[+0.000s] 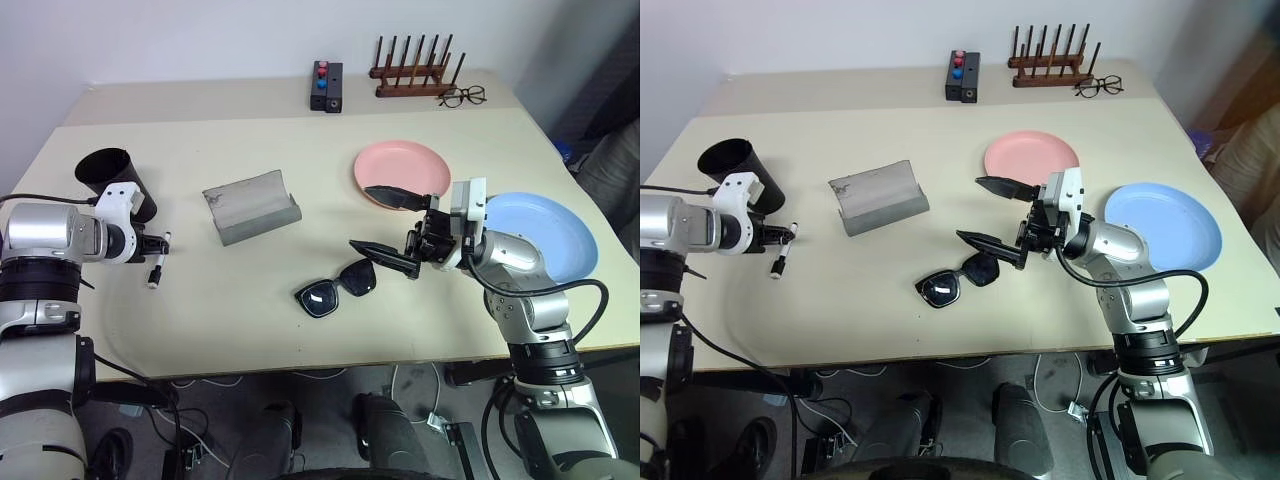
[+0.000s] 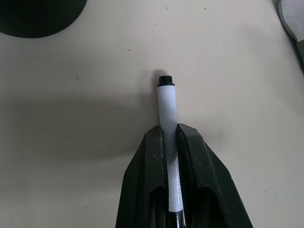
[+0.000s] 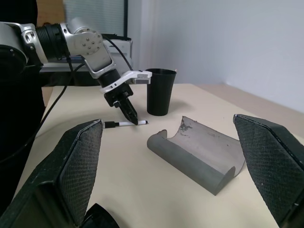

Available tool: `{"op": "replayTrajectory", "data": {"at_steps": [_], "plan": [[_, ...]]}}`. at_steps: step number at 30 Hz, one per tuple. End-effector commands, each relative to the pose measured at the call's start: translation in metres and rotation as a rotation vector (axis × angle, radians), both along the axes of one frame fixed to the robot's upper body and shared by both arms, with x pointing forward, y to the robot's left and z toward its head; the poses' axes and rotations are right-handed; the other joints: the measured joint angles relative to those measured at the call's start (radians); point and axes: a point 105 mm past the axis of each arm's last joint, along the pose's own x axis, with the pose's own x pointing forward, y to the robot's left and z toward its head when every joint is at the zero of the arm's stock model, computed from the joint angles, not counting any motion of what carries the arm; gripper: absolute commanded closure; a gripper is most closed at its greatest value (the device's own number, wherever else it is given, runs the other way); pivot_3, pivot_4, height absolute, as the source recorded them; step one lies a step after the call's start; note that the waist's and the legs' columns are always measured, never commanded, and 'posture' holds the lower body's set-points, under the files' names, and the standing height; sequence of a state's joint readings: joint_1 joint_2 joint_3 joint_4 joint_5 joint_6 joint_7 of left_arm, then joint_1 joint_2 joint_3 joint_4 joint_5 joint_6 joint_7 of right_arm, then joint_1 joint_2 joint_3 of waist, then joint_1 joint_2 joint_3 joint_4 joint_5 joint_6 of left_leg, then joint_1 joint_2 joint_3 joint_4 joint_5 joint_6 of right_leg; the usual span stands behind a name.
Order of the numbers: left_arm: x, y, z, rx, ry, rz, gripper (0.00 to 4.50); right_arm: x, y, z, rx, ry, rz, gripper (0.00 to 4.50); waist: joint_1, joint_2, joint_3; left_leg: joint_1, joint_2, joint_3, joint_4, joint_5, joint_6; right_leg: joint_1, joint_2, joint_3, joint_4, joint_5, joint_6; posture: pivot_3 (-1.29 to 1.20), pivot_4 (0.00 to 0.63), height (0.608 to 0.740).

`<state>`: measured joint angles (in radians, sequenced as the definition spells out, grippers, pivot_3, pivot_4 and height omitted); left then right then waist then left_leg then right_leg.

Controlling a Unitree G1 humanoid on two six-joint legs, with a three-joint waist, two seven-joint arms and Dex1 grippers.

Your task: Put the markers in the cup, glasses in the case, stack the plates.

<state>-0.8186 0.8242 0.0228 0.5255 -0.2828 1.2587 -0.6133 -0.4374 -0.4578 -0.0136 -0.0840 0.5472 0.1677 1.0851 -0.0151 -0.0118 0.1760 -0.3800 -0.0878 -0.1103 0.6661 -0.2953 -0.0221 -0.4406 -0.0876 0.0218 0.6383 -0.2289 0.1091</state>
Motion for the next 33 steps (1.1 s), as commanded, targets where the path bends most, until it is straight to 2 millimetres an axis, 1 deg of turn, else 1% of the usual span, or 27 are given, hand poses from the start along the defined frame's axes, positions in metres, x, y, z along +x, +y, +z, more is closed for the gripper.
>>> {"op": "replayTrajectory", "data": {"at_steps": [1, 5, 6, 12, 14, 16, 21, 24, 25, 26, 27, 28, 31, 33], "plan": [[-0.004, 0.003, 0.003, 0.010, 0.006, -0.004, 4.40, -0.005, 0.000, 0.011, -0.005, -0.061, 0.002, 0.00, 0.000, 0.000, 0.000, 0.000, 0.000, 0.000, 0.000, 0.000, 0.000, 0.000, 0.000, 0.000, 0.000, 0.000, 0.000, 0.00, 0.150, 0.740], [-0.004, 0.004, 0.003, 0.008, 0.002, 0.002, 4.40, -0.004, 0.001, 0.012, -0.006, -0.065, 0.000, 0.00, 0.000, 0.000, 0.000, 0.000, 0.000, 0.000, 0.000, 0.000, 0.000, 0.000, 0.000, 0.000, 0.000, 0.000, 0.000, 0.00, 0.150, 0.740], [-0.005, 0.005, 0.003, 0.009, 0.001, 0.005, 4.46, -0.004, 0.001, 0.012, -0.008, -0.067, 0.000, 0.00, 0.000, 0.000, 0.000, 0.000, 0.000, 0.000, 0.000, 0.000, 0.000, 0.000, 0.000, 0.000, 0.000, 0.000, 0.000, 0.00, 0.150, 0.740], [-0.013, 0.006, 0.003, 0.019, 0.025, -0.013, 4.46, -0.004, 0.000, 0.011, -0.015, -0.069, 0.001, 0.00, -0.003, 0.000, 0.000, 0.000, 0.000, 0.000, 0.000, 0.000, 0.000, 0.000, 0.000, 0.000, 0.000, 0.000, 0.000, 0.00, 0.150, 0.740], [-0.014, 0.004, 0.006, 0.033, 0.010, -0.038, 4.46, -0.004, 0.001, 0.010, -0.016, -0.067, -0.001, 0.00, -0.003, 0.000, 0.000, 0.000, 0.000, 0.000, 0.000, 0.000, 0.000, 0.000, 0.000, 0.000, 0.000, 0.000, 0.000, 0.00, 0.150, 0.740], [-0.014, -0.001, 0.012, 0.045, -0.006, -0.073, 4.46, -0.004, 0.001, 0.009, -0.017, -0.065, -0.002, 0.00, -0.002, 0.000, 0.000, 0.000, 0.000, 0.000, 0.000, 0.000, 0.000, 0.000, 0.000, 0.000, 0.000, 0.000, 0.000, 0.00, 0.150, 0.740], [-0.003, -0.017, 0.042, 0.089, -0.142, -0.179, 4.46, -0.003, 0.001, 0.008, -0.018, -0.066, -0.007, 0.00, 0.002, 0.000, 0.000, 0.000, 0.000, 0.000, 0.000, 0.000, 0.000, 0.000, 0.000, 0.000, 0.000, 0.000, 0.000, 0.00, 0.150, 0.740], [0.006, -0.023, 0.057, 0.151, -0.242, -0.243, 4.46, -0.002, 0.001, 0.008, -0.015, -0.066, -0.008, 0.00, 0.001, 0.000, 0.000, 0.000, 0.000, 0.000, 0.000, 0.000, 0.000, 0.000, 0.000, 0.000, 0.000, 0.000, 0.000, 0.00, 0.150, 0.740], [0.008, -0.026, 0.062, 0.146, -0.272, -0.252, 4.46, -0.002, 0.001, 0.009, -0.014, -0.065, -0.008, 0.00, 0.002, 0.000, 0.000, 0.000, 0.000, 0.000, 0.000, 0.000, 0.000, 0.000, 0.000, 0.000, 0.000, 0.000, 0.000, 0.00, 0.150, 0.740], [0.012, -0.028, 0.068, 0.143, -0.315, -0.266, 4.46, -0.001, 0.001, 0.009, -0.013, -0.066, -0.008, 0.00, 0.002, 0.000, 0.000, 0.000, 0.000, 0.000, 0.000, 0.000, 0.000, 0.000, 0.000, 0.000, 0.000, 0.000, 0.000, 0.00, 0.150, 0.740], [0.017, -0.035, 0.076, 0.120, -0.394, -0.306, 4.46, 0.000, 0.001, 0.010, -0.010, -0.069, -0.012, 0.00, 0.002, 0.000, 0.000, 0.000, 0.000, 0.000, 0.000, 0.000, 0.000, 0.000, 0.000, 0.000, 0.000, 0.000, 0.000, 0.00, 0.150, 0.740], [0.019, -0.039, 0.082, 0.074, -0.435, -0.320, 4.46, 0.001, 0.001, 0.011, -0.004, -0.074, -0.020, 0.00, 0.002, 0.000, 0.000, 0.000, 0.000, 0.000, 0.000, 0.000, 0.000, 0.000, 0.000, 0.000, 0.000, 0.000, 0.000, 0.00, 0.150, 0.740], [0.029, -0.039, 0.100, 0.069, -0.571, -0.314, 4.46, 0.010, -0.003, 0.019, 0.041, -0.089, -0.071, 0.00, 0.002, 0.000, 0.000, 0.000, 0.000, 0.000, 0.000, 0.000, -0.001, 0.000, 0.000, 0.000, 0.000, 0.000, 0.000, 0.00, 0.150, 0.740], [0.034, -0.040, 0.117, 0.075, -0.714, -0.337, 4.46, 0.014, -0.005, 0.025, 0.069, -0.098, -0.089, 0.00, 0.000, 0.000, 0.000, 0.000, 0.000, 0.000, 0.000, 0.000, -0.001, 0.000, 0.000, 0.000, 0.000, 0.000, 0.000, 0.00, 0.150, 0.740]]}}
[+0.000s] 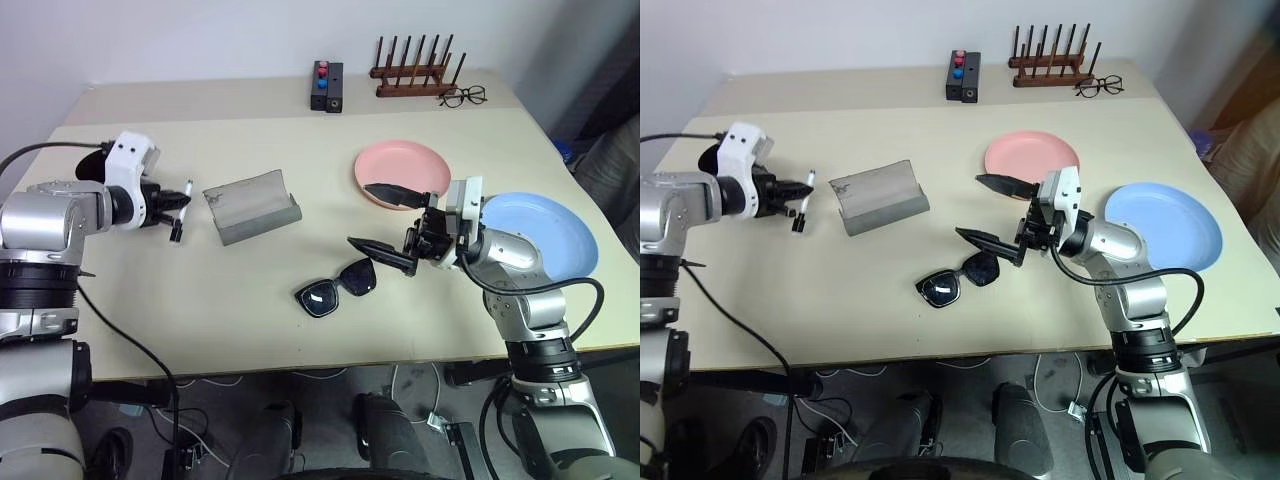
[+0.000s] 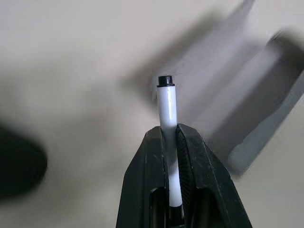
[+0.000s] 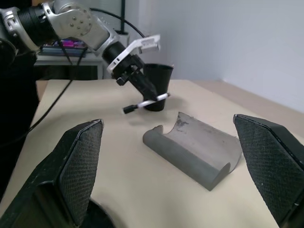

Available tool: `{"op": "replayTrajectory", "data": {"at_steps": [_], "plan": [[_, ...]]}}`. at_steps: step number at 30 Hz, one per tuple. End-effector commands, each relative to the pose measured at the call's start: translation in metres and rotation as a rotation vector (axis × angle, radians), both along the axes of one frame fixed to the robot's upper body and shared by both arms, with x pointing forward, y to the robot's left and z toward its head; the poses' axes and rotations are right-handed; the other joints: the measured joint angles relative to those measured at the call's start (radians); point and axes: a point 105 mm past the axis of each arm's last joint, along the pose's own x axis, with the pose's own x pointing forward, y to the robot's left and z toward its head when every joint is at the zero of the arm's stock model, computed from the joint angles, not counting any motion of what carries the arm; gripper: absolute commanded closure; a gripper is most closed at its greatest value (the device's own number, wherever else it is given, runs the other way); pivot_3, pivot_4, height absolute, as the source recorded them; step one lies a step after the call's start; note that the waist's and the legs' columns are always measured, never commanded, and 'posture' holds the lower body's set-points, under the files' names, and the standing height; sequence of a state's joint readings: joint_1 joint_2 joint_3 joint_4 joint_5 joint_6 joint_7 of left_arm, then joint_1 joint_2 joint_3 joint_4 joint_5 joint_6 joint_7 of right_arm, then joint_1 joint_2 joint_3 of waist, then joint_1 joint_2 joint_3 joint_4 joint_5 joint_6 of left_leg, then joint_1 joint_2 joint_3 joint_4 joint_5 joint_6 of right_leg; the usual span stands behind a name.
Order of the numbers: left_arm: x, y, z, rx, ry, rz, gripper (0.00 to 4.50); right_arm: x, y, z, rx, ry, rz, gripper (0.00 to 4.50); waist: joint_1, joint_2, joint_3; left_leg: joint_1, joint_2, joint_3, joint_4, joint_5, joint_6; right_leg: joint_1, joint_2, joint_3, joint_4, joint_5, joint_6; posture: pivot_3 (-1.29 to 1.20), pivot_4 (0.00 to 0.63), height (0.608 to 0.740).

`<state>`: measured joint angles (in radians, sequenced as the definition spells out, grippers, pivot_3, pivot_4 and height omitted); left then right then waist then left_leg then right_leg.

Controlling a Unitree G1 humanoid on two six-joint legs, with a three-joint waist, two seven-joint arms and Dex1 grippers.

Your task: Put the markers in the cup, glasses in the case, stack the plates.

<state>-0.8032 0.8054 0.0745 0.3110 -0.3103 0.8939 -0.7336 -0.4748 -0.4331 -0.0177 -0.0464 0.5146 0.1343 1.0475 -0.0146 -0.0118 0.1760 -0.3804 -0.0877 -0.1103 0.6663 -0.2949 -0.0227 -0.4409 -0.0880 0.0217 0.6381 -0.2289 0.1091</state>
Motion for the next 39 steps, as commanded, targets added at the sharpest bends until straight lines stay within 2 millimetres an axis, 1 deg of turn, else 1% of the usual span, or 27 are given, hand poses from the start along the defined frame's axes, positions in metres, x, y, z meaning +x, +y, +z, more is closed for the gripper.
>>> {"op": "replayTrajectory", "data": {"at_steps": [1, 2, 4, 6, 9, 11, 13, 14, 16, 18, 20, 22, 25, 28, 34, 39], "plan": [[0.008, 0.006, 0.052, -0.020, -0.304, -0.011, 4.46, 0.004, -0.007, 0.020, 0.058, -0.062, -0.039, 0.00, 0.000, 0.000, 0.000, 0.000, 0.000, 0.000, 0.000, 0.000, 0.000, 0.000, 0.000, 0.000, 0.000, 0.000, 0.000, 0.00, 0.150, 0.740], [0.009, 0.006, 0.064, -0.015, -0.394, -0.016, 4.46, 0.004, -0.007, 0.020, 0.057, -0.060, -0.037, 0.00, 0.001, 0.000, 0.000, 0.000, 0.000, 0.000, 0.000, 0.000, 0.000, -0.001, 0.000, 0.000, 0.000, 0.000, 0.000, 0.00, 0.150, 0.740], [0.010, 0.004, 0.076, -0.017, -0.501, -0.038, 4.46, 0.004, -0.007, 0.019, 0.054, -0.057, -0.035, 0.00, 0.001, 0.000, 0.000, -0.001, 0.000, 0.000, 0.000, 0.000, 0.000, -0.001, 0.000, 0.000, 0.000, 0.000, 0.000, 0.00, 0.150, 0.740], [0.009, 0.002, 0.095, -0.071, -0.603, -0.057, 4.46, 0.005, -0.008, 0.019, 0.061, -0.052, -0.038, 0.00, 0.001, 0.000, 0.000, -0.001, 0.000, 0.000, 0.000, 0.000, 0.000, -0.001, 0.000, 0.000, -0.001, 0.000, 0.000, 0.00, 0.150, 0.740], [0.007, 0.006, 0.112, -0.089, -0.701, -0.053, 4.46, 0.006, -0.008, 0.020, 0.068, -0.050, -0.043, 0.00, 0.001, 0.000, 0.000, -0.001, 0.000, 0.000, 0.000, 0.000, 0.000, -0.001, 0.000, 0.000, -0.001, 0.000, 0.000, 0.00, 0.150, 0.740], [0.004, 0.013, 0.121, -0.095, -0.768, -0.045, 4.46, 0.007, -0.009, 0.023, 0.088, -0.050, -0.052, 0.00, -0.001, 0.000, 0.000, -0.001, 0.000, 0.000, 0.000, 0.000, 0.000, -0.001, 0.000, 0.000, -0.001, 0.000, 0.000, 0.00, 0.150, 0.740], [0.002, 0.021, 0.127, -0.096, -0.809, -0.018, 4.46, 0.009, -0.010, 0.026, 0.110, -0.044, -0.059, 0.00, -0.002, 0.000, 0.000, -0.001, 0.000, 0.000, 0.000, 0.000, 0.000, -0.001, 0.000, 0.000, -0.001, 0.000, 0.000, 0.00, 0.150, 0.740], [0.002, 0.029, 0.129, -0.084, -0.831, 0.013, 4.46, 0.009, -0.011, 0.027, 0.120, -0.039, -0.055, 0.00, -0.003, 0.000, 0.000, -0.001, 0.000, 0.000, 0.000, 0.000, 0.000, -0.001, 0.000, 0.000, -0.001, 0.000, 0.000, 0.00, 0.150, 0.740], [-0.007, 0.050, 0.139, -0.094, -0.899, 0.078, 4.46, 0.004, -0.013, 0.032, 0.147, -0.045, -0.029, 0.00, -0.005, 0.000, 0.000, -0.001, 0.000, 0.000, 0.000, 0.000, 0.000, -0.001, 0.000, 0.000, 0.000, 0.000, 0.000, 0.00, 0.150, 0.740], [-0.012, 0.069, 0.142, -0.094, -0.942, 0.139, 4.46, -0.001, -0.013, 0.035, 0.167, -0.044, 0.004, 0.00, -0.006, 0.000, 0.000, -0.001, 0.000, 0.000, 0.000, 0.000, 0.000, -0.002, 0.000, 0.000, 0.000, 0.000, 0.000, 0.00, 0.150, 0.740], [-0.015, 0.083, 0.140, -0.102, -0.952, 0.181, 4.46, -0.005, -0.009, 0.035, 0.165, -0.043, 0.030, 0.00, -0.004, 0.000, 0.000, -0.001, 0.000, 0.000, 0.000, 0.000, 0.000, -0.002, 0.000, 0.000, 0.000, 0.000, 0.000, 0.00, 0.150, 0.740], [-0.016, 0.091, 0.136, -0.093, -0.952, 0.192, 4.46, -0.006, -0.006, 0.032, 0.145, -0.050, 0.033, 0.00, -0.002, 0.000, 0.000, -0.001, 0.000, 0.000, 0.000, 0.000, 0.000, -0.001, 0.000, 0.000, 0.000, 0.000, 0.000, 0.00, 0.150, 0.740], [-0.017, 0.094, 0.134, -0.096, -0.959, 0.195, 4.46, -0.005, -0.006, 0.030, 0.137, -0.052, 0.027, 0.00, 0.004, -0.001, 0.000, -0.001, 0.000, 0.000, 0.001, 0.000, 0.000, 0.000, 0.000, -0.001, 0.000, 0.000, 0.000, 0.00, 0.150, 0.740], [-0.019, 0.104, 0.124, -0.119, -0.958, 0.235, 4.46, -0.004, -0.006, 0.030, 0.132, -0.051, 0.023, 0.00, 0.002, -0.002, -0.001, -0.001, 0.000, 0.000, 0.001, 0.000, 0.001, 0.000, 0.000, -0.001, 0.000, 0.000, 0.000, 0.00, 0.150, 0.740], [-0.021, 0.116, 0.087, -0.176, -0.902, 0.281, 4.46, -0.004, -0.007, 0.028, 0.104, -0.052, 0.018, 0.00, -0.006, -0.001, -0.001, -0.001, 0.000, 0.000, 0.001, 0.000, 0.000, -0.002, 0.000, -0.001, 0.002, 0.000, 0.000, 0.00, 0.150, 0.740], [-0.022, 0.122, 0.076, -0.150, -0.908, 0.330, 4.46, -0.004, -0.008, 0.027, 0.103, -0.051, 0.012, 0.00, -0.003, -0.002, -0.001, -0.001, 0.000, 0.000, 0.001, 0.000, 0.000, -0.002, 0.000, -0.001, 0.002, 0.000, 0.000, 0.00, 0.150, 0.740]]}}
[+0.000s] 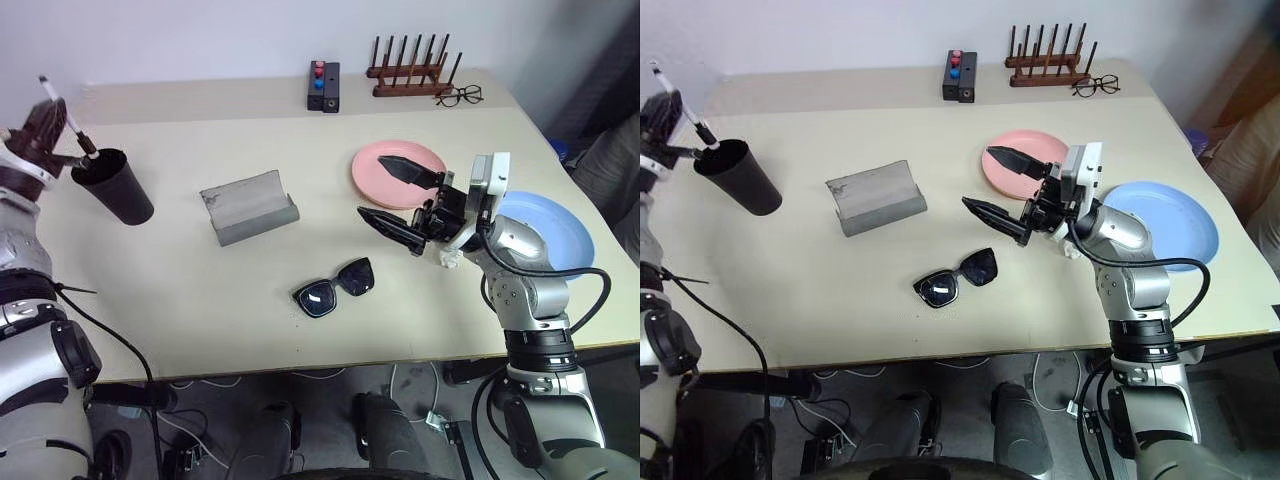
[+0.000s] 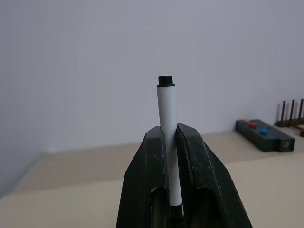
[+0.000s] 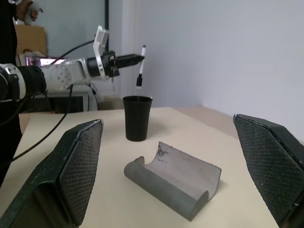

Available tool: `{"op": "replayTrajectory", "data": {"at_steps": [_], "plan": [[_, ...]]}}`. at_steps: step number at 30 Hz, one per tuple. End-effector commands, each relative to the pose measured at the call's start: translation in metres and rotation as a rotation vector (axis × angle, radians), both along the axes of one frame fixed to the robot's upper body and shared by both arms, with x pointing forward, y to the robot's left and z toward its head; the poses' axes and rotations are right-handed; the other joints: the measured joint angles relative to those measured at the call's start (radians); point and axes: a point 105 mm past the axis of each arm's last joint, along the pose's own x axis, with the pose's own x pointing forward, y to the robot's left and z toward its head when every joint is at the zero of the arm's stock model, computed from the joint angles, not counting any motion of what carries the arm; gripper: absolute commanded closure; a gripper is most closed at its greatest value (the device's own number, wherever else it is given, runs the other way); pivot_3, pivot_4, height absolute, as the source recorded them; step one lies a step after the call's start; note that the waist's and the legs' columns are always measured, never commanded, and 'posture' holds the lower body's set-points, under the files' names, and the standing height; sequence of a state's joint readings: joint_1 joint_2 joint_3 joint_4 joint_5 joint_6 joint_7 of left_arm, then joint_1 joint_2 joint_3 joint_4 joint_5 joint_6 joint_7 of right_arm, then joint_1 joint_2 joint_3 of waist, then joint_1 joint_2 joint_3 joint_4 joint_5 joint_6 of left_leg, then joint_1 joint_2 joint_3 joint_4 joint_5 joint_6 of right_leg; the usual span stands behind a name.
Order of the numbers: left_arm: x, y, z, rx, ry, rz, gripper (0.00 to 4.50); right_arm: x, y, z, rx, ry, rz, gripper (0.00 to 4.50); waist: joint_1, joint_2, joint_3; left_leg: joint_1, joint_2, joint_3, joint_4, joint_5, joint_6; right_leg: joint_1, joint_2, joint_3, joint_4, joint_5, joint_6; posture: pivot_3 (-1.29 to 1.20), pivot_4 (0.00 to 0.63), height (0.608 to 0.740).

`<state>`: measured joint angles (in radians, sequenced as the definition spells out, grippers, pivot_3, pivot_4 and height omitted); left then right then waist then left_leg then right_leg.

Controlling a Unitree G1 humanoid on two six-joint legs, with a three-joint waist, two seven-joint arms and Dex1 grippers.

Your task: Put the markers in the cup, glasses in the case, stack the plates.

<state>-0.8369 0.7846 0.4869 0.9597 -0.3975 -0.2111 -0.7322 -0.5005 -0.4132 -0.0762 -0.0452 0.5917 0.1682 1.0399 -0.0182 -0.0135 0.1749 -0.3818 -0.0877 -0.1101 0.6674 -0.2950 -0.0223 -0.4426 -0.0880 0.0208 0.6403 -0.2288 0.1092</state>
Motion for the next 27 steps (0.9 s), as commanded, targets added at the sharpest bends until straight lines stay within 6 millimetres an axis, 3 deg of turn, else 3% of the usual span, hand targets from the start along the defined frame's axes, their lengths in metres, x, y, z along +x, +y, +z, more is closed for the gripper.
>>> {"op": "replayTrajectory", "data": {"at_steps": [1, 14, 15, 17, 23, 27], "plan": [[-0.008, 0.007, 0.018, 0.035, -0.080, 0.059, 4.46, -0.005, 0.000, 0.009, -0.006, -0.050, 0.004, 0.00, 0.002, 0.000, 0.000, 0.000, 0.000, 0.000, 0.000, 0.000, 0.000, 0.000, 0.000, 0.000, 0.000, 0.000, 0.000, 0.00, 0.150, 0.740], [0.003, 0.002, -0.014, 0.010, -0.002, 0.066, 4.46, -0.006, 0.003, 0.014, -0.024, -0.079, 0.007, 0.00, 0.003, 0.000, 0.000, 0.000, 0.000, 0.000, 0.000, 0.000, 0.000, 0.000, 0.000, 0.000, 0.000, 0.000, 0.000, 0.00, 0.150, 0.740], [0.004, 0.002, -0.015, 0.006, 0.001, 0.059, 3.69, -0.006, 0.003, 0.014, -0.026, -0.080, 0.007, 0.00, 0.002, 0.000, 0.000, 0.000, 0.000, 0.000, 0.000, 0.000, 0.000, 0.000, 0.000, 0.000, 0.000, 0.000, 0.000, 0.00, 0.150, 0.740], [0.004, 0.001, -0.015, 0.009, 0.002, 0.059, 3.00, -0.007, 0.003, 0.014, -0.029, -0.082, 0.005, 0.00, 0.002, 0.000, 0.000, 0.000, 0.000, 0.000, 0.000, 0.000, 0.000, 0.000, 0.000, 0.000, 0.000, 0.000, 0.000, 0.00, 0.150, 0.740], [0.003, -0.005, -0.004, 0.024, -0.037, 0.028, 0.05, -0.007, 0.003, 0.012, -0.029, -0.077, 0.003, 0.00, 0.002, 0.000, 0.000, 0.000, 0.000, 0.000, 0.000, 0.000, 0.000, 0.000, 0.000, 0.000, 0.000, 0.000, 0.000, 0.00, 0.150, 0.740], [0.000, -0.019, 0.012, 0.043, -0.075, -0.079, 0.05, -0.006, 0.001, 0.010, -0.027, -0.072, -0.001, 0.00, 0.002, 0.000, 0.000, 0.000, 0.000, 0.000, 0.000, 0.000, 0.000, 0.000, 0.000, 0.000, 0.000, 0.000, 0.000, 0.00, 0.150, 0.740]]}}
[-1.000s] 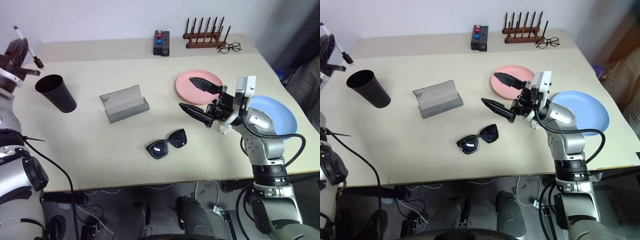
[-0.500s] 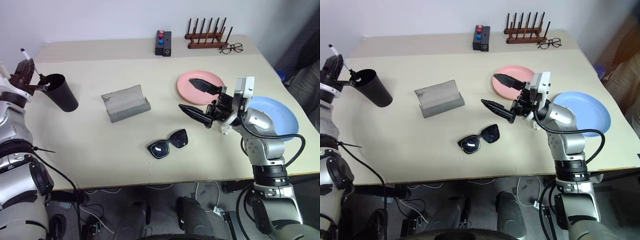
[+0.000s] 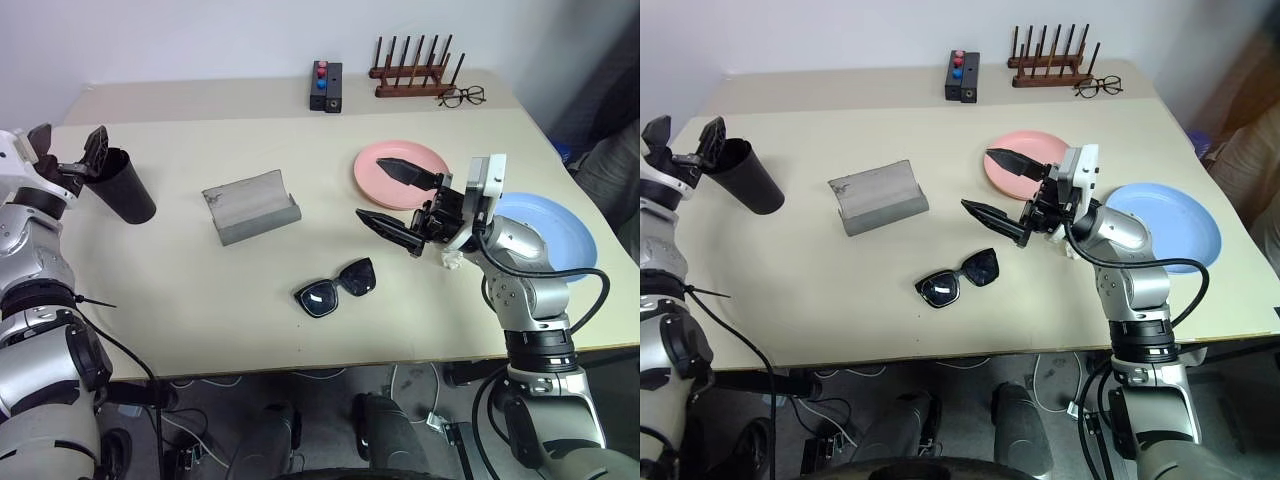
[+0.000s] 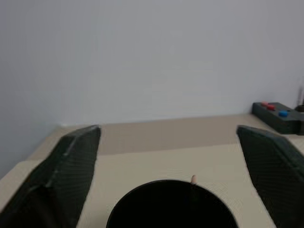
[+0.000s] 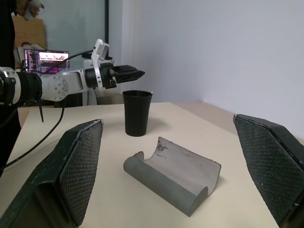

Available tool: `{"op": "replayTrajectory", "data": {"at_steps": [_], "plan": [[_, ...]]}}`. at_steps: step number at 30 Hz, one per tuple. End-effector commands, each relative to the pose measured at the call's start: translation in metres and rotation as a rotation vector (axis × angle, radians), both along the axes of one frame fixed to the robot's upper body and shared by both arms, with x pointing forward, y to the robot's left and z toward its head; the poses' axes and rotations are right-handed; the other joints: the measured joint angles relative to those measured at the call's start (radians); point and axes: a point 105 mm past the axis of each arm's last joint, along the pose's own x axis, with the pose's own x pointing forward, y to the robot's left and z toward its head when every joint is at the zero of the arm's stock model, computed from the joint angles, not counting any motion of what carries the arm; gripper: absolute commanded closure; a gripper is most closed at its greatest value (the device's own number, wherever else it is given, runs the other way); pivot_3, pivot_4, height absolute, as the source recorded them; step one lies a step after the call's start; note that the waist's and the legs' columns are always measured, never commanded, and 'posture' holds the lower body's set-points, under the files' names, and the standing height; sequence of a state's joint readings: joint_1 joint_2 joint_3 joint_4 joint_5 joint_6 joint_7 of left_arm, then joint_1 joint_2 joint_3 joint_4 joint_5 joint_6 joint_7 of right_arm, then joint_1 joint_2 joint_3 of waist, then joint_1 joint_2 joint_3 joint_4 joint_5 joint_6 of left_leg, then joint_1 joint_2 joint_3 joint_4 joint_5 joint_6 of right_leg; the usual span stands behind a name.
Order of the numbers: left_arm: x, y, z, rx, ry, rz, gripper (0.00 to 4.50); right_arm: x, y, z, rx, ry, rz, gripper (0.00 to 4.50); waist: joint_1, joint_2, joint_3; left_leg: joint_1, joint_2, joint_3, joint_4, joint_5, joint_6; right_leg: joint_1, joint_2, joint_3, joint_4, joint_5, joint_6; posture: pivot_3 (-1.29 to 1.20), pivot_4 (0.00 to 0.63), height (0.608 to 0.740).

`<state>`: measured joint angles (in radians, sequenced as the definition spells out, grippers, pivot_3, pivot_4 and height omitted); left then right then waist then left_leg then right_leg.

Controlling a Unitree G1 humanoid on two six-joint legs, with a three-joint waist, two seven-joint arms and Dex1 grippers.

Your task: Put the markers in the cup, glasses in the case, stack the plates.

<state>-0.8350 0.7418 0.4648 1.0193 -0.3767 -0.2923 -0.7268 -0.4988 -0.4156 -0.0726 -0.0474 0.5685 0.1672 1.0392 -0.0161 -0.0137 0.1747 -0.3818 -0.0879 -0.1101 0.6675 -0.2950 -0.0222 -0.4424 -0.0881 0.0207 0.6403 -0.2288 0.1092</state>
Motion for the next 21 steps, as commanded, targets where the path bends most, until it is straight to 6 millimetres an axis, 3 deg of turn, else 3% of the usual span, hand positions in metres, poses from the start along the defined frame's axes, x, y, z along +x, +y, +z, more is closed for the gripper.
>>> {"op": "replayTrajectory", "data": {"at_steps": [1, 6, 9, 10, 14, 18, 21], "plan": [[-0.007, -0.017, 0.037, 0.039, -0.097, -0.128, 0.05, -0.006, -0.001, 0.012, -0.004, -0.066, 0.006, 0.00, 0.000, 0.000, 0.000, 0.000, 0.000, 0.000, 0.000, 0.000, 0.000, 0.000, 0.000, 0.000, 0.000, 0.000, 0.000, 0.00, 0.150, 0.740], [-0.009, -0.073, 0.050, 0.056, -0.008, -0.497, 0.05, 0.001, -0.008, 0.005, -0.034, -0.055, -0.031, 0.00, 0.001, 0.000, 0.000, 0.000, 0.000, 0.000, 0.000, 0.000, 0.001, 0.000, 0.000, 0.000, 0.000, 0.000, 0.000, 0.00, 0.150, 0.740], [-0.018, -0.129, 0.030, 0.082, 0.217, -0.854, 0.05, 0.005, -0.011, 0.004, -0.036, -0.051, -0.045, 0.00, -0.001, 0.000, 0.000, 0.000, 0.000, 0.000, 0.000, -0.001, 0.002, 0.001, 0.000, 0.000, 0.000, 0.000, 0.000, 0.00, 0.150, 0.740], [-0.022, -0.139, 0.025, 0.098, 0.259, -0.922, 0.05, 0.006, -0.011, 0.004, -0.036, -0.052, -0.046, 0.00, -0.003, 0.000, 0.000, 0.000, 0.000, 0.000, 0.000, -0.001, 0.002, 0.000, 0.000, 0.000, 0.002, 0.000, 0.000, 0.00, 0.150, 0.740], [0.002, -0.168, -0.023, 0.252, 0.481, -0.893, 0.05, 0.004, -0.006, 0.004, -0.028, -0.062, -0.042, 0.00, -0.003, 0.001, 0.000, 0.002, 0.000, 0.001, 0.000, 0.000, 0.000, 0.000, 0.001, 0.000, 0.004, 0.000, 0.000, 0.00, 0.150, 0.740], [0.024, -0.177, -0.062, 0.251, 0.601, -0.778, 0.05, 0.000, -0.008, 0.002, -0.034, -0.072, -0.066, 0.00, -0.004, 0.000, 0.000, 0.002, 0.000, 0.001, 0.000, 0.000, 0.000, 0.000, 0.001, 0.001, 0.004, 0.000, 0.000, 0.00, 0.150, 0.740], [0.034, -0.183, -0.077, 0.218, 0.623, -0.735, 0.05, -0.003, -0.012, 0.001, -0.040, -0.070, -0.088, 0.00, -0.002, 0.000, 0.000, 0.002, 0.000, 0.001, 0.000, 0.000, 0.000, 0.000, 0.001, 0.001, 0.004, 0.000, 0.000, 0.00, 0.150, 0.740]]}}
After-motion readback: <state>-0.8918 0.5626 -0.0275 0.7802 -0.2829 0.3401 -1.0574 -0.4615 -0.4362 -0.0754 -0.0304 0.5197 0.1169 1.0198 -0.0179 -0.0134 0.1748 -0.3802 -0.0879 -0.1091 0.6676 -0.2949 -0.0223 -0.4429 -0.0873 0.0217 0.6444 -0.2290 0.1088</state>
